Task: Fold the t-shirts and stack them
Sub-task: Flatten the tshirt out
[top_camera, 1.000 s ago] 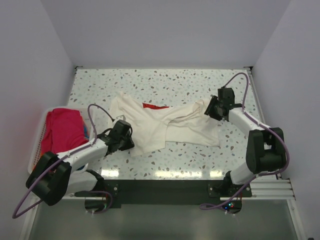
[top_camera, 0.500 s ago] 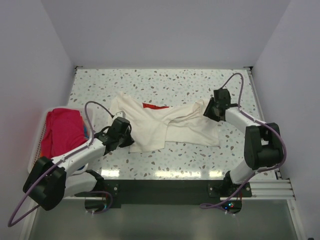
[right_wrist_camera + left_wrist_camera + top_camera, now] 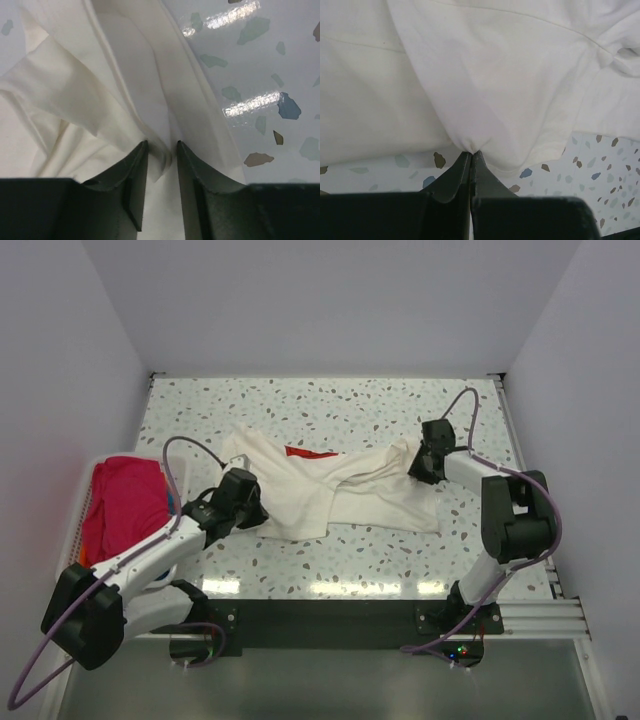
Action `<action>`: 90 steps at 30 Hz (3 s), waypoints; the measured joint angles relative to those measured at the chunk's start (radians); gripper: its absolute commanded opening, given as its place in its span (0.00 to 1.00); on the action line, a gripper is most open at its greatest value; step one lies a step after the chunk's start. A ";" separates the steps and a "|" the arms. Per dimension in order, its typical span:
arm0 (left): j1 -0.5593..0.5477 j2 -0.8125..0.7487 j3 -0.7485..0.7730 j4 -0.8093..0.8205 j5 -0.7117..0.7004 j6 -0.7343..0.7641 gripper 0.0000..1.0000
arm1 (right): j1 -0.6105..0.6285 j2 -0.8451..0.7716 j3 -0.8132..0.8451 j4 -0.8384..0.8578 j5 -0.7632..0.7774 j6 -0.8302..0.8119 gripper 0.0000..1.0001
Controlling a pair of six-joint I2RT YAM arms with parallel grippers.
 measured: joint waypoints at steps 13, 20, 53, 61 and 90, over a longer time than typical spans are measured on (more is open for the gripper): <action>0.010 -0.050 0.090 -0.077 -0.023 0.032 0.00 | 0.000 -0.014 0.040 -0.019 0.018 0.001 0.00; 0.124 -0.116 0.270 -0.172 -0.029 0.099 0.00 | -0.001 -0.203 0.077 -0.109 0.005 -0.005 0.00; 0.253 0.546 1.204 0.084 -0.039 0.216 0.00 | -0.016 0.098 0.849 -0.187 -0.265 0.024 0.00; 0.365 0.797 1.788 0.181 0.087 0.238 0.00 | -0.059 0.204 1.327 -0.153 -0.293 0.043 0.00; 0.445 -0.634 -0.027 -0.087 0.212 0.032 0.00 | -0.141 -0.774 -0.435 -0.124 -0.360 0.128 0.00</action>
